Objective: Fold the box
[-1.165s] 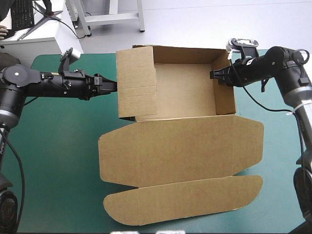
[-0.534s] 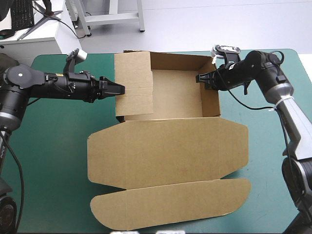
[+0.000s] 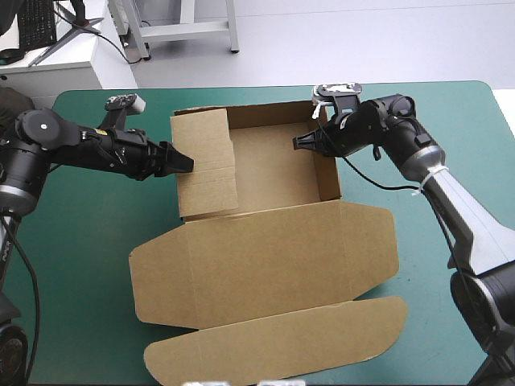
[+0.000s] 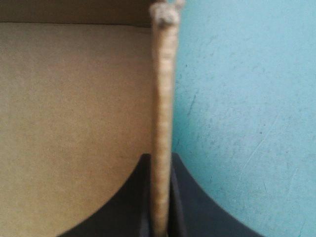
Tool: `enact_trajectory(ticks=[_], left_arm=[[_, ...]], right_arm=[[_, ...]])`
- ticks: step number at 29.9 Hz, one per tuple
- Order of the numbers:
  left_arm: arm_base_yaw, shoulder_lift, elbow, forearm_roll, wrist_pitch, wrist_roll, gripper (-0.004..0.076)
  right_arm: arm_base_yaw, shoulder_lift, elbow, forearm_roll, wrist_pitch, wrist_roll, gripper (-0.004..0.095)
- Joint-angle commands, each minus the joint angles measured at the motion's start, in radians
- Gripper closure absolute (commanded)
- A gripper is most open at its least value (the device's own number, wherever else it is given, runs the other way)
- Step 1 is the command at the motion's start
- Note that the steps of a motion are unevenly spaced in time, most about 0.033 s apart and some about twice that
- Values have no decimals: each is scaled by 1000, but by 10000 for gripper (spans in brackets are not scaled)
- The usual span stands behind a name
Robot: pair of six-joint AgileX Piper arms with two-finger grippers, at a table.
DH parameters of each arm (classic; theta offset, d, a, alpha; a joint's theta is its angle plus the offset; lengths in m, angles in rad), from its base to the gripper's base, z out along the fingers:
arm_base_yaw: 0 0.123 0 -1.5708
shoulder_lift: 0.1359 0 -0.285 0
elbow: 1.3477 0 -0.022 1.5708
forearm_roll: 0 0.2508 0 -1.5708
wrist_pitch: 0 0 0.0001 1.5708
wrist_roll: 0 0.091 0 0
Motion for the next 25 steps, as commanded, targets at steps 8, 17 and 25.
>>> enact_trajectory(ticks=[8,17,25], left_arm=[[-179,-40,-30,333,-87,-195,360],[-196,-11,-30,391,-146,-319,360],[-196,19,-30,403,-150,-409,360]], right_arm=[[33,-51,-36,-1,-40,48,908],[33,-53,-36,40,-4,57,908],[31,-53,-36,41,3,80,908]])
